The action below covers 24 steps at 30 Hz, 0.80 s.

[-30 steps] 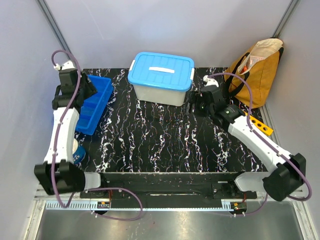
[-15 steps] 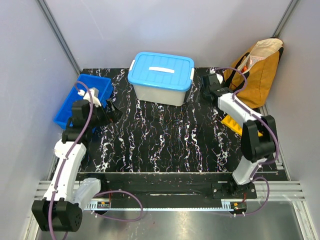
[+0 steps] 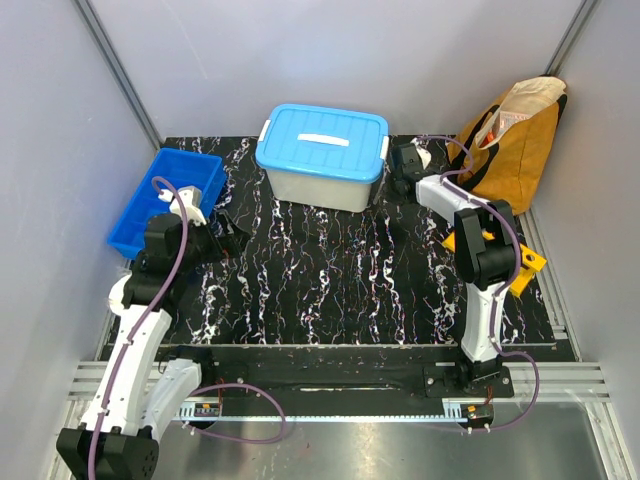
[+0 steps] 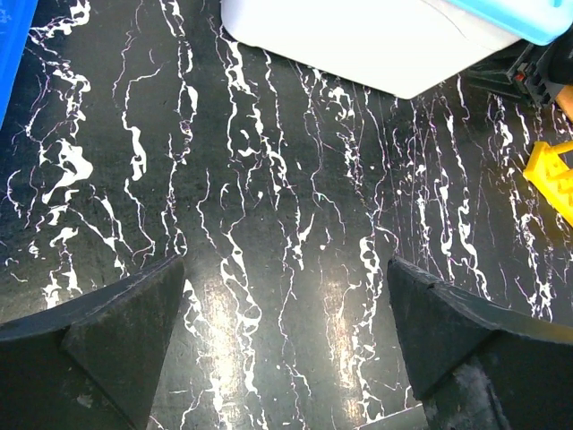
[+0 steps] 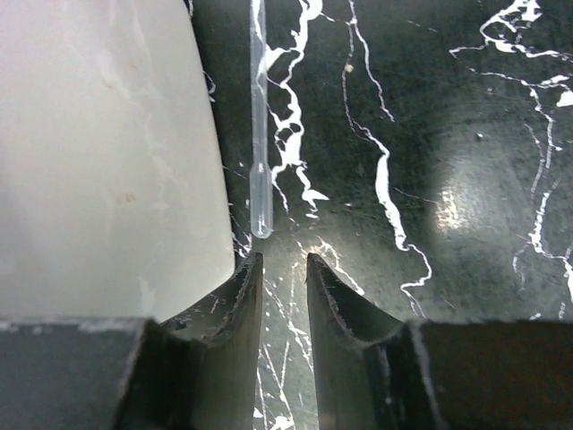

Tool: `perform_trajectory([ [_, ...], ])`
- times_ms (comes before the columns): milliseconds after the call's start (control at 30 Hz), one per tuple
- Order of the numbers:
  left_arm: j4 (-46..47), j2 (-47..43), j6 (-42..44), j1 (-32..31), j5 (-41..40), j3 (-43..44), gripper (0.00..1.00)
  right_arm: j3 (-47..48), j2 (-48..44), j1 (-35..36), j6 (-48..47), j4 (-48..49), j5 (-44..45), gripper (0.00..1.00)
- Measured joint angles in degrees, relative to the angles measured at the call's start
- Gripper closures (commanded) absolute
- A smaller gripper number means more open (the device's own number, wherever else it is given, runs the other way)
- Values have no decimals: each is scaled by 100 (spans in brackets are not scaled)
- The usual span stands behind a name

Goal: Organize the chemistry lab equipment

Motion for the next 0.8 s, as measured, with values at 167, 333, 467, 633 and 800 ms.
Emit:
perform_trajectory([
  [167,-28,31,-2,-9,-129,0,1,2,105,-57,190,372,-210,69],
  [333,-28,33,-4,-13,-236,0,1,-245,157,-201,323,870,-520,69],
  [467,-28,33,-4,-17,-267,0,1,-411,245,-304,365,1123,-723,69],
  [633,-28,33,-4,-26,-286,0,1,-514,356,-369,393,1432,-1003,70],
  [800,-31,33,-2,-26,-343,0,1,-544,433,-396,407,1707,-1163,72],
])
